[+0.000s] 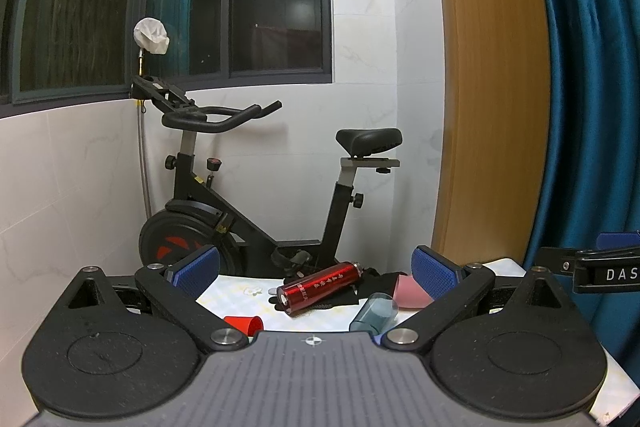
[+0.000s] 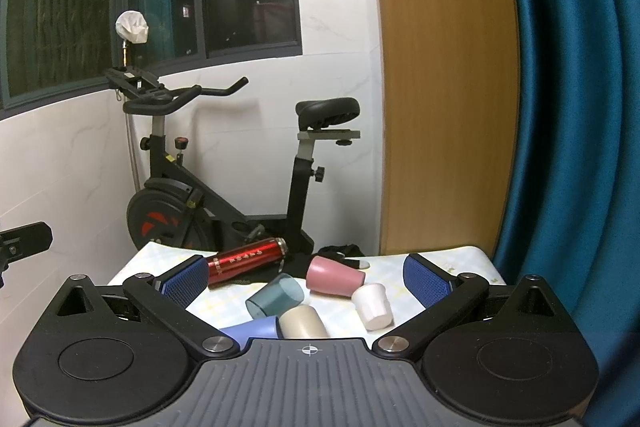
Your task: Flip cup upright
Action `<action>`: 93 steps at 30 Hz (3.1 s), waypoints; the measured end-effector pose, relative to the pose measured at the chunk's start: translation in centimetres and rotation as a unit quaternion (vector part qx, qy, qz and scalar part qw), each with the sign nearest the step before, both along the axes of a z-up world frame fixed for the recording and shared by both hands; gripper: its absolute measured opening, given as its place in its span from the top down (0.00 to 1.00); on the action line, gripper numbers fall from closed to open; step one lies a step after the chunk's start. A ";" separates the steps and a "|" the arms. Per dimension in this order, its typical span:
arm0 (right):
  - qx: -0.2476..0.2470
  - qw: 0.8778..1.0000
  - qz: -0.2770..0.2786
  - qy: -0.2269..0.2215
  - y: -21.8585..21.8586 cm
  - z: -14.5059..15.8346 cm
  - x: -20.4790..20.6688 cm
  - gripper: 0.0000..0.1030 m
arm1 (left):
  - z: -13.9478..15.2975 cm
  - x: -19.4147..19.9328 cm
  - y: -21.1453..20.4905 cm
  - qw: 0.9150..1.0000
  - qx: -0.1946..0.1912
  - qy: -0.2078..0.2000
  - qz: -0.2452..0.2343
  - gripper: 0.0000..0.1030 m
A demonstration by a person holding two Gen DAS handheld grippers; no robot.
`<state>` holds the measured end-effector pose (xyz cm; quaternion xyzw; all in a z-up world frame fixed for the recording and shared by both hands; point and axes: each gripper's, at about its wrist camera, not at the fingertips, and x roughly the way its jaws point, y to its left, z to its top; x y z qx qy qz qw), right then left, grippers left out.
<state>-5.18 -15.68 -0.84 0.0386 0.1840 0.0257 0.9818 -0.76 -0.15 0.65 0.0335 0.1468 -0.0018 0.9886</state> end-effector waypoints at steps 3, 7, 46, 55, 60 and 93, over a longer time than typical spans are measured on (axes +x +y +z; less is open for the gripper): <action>0.000 1.000 0.000 0.000 0.0 0.0 0.0 0.00 | 0.1 -0.1 0.0 1.000 0.001 -0.002 0.000 0.00; 0.000 1.000 0.000 0.000 -0.2 -0.1 0.0 0.00 | 0.1 0.0 -0.1 1.000 0.001 -0.004 -0.001 0.00; 0.005 1.000 -0.001 -0.005 -0.7 0.6 -0.3 0.00 | -0.2 0.4 0.3 1.000 -0.006 -0.003 -0.002 0.00; 0.033 0.999 -0.012 0.015 -1.4 -0.7 1.1 0.00 | -2.0 2.9 3.5 0.996 -0.055 0.050 0.051 0.00; 0.046 0.998 -0.023 0.024 -1.9 -2.5 3.2 0.00 | -5.4 6.0 7.3 0.984 -0.086 0.128 0.085 0.01; 0.039 0.983 -0.046 0.172 -1.7 -13.7 13.9 0.00 | -24.6 24.0 12.7 0.931 -0.123 0.320 0.124 0.22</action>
